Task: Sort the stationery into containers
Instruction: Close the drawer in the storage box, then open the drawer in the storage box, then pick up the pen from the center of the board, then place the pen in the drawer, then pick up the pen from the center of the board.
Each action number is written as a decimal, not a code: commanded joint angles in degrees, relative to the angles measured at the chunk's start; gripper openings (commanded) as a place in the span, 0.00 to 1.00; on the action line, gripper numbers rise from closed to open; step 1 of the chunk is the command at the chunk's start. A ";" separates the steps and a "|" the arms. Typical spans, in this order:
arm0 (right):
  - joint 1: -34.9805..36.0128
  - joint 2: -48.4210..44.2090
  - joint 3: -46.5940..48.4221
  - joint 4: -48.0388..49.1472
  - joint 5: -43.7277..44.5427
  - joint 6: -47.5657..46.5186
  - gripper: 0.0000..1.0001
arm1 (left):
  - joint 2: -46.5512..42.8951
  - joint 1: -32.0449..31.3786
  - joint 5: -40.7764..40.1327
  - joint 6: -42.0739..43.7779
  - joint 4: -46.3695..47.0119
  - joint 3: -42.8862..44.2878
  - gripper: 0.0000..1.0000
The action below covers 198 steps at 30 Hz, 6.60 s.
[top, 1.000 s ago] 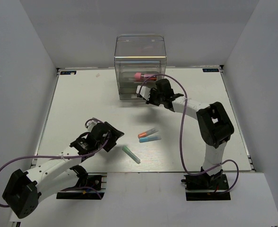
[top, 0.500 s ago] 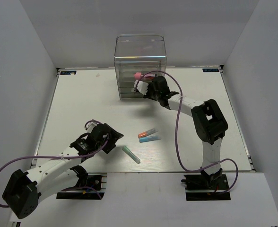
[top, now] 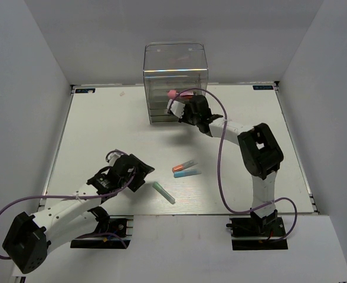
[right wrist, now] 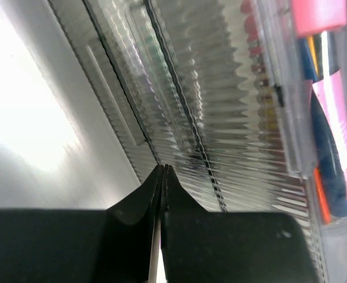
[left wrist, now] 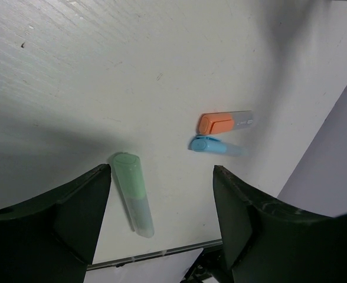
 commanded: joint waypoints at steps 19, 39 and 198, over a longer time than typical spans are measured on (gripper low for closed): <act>-4.32 -34.76 -32.57 -9.04 -29.47 19.53 0.00 | 38.85 1.91 -3.58 2.41 54.30 10.77 0.13; -6.17 -57.54 -50.60 -9.04 -27.89 20.40 0.32 | 69.31 8.33 -2.87 -3.92 69.88 32.76 0.57; 0.96 -32.31 -25.55 -10.09 -16.29 16.27 0.37 | 41.89 -6.88 15.15 -0.66 -22.94 29.24 0.73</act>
